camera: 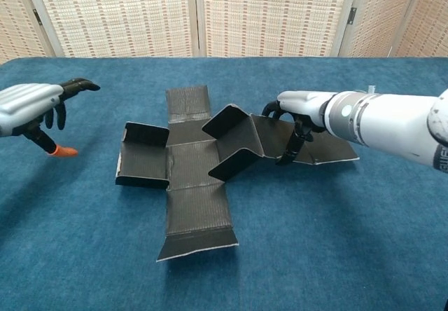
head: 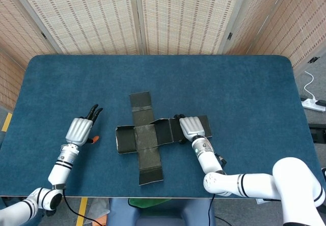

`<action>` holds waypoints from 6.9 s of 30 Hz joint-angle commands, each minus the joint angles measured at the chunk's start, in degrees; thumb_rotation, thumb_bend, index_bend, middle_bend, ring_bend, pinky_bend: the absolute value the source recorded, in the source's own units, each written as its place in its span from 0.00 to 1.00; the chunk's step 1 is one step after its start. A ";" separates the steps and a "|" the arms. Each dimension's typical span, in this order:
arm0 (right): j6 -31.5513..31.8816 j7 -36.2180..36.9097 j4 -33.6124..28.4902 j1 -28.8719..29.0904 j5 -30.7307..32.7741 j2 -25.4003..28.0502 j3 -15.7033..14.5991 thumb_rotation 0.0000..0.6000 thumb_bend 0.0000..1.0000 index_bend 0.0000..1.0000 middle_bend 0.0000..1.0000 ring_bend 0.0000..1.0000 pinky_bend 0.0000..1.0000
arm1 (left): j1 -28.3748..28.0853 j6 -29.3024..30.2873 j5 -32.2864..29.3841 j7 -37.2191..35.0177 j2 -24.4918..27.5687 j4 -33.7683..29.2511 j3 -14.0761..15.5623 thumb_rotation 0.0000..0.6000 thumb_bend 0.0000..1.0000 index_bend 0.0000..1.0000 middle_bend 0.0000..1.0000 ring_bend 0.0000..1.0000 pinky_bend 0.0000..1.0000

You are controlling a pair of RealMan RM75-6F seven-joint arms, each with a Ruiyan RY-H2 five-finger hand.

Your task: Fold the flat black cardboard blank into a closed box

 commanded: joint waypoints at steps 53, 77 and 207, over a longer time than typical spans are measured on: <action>-9.17 -8.70 6.69 8.01 -41.78 4.58 -8.19 1.00 0.23 0.35 0.36 0.78 1.00 | -13.20 -28.18 3.55 -52.02 5.81 -13.07 1.38 1.00 0.20 0.00 0.00 0.39 0.58; -9.42 6.25 17.37 6.69 -58.91 -0.60 -6.76 1.00 0.18 0.00 0.00 0.70 1.00 | -19.12 -21.79 15.18 -85.31 1.51 -1.37 11.38 1.00 0.20 0.33 0.30 0.45 0.55; 18.44 28.07 39.63 -8.78 -85.61 -18.81 -7.49 1.00 0.17 0.28 0.41 0.75 1.00 | -17.55 -21.39 2.19 -64.87 10.48 -14.70 12.26 1.00 0.20 0.30 0.26 0.40 0.54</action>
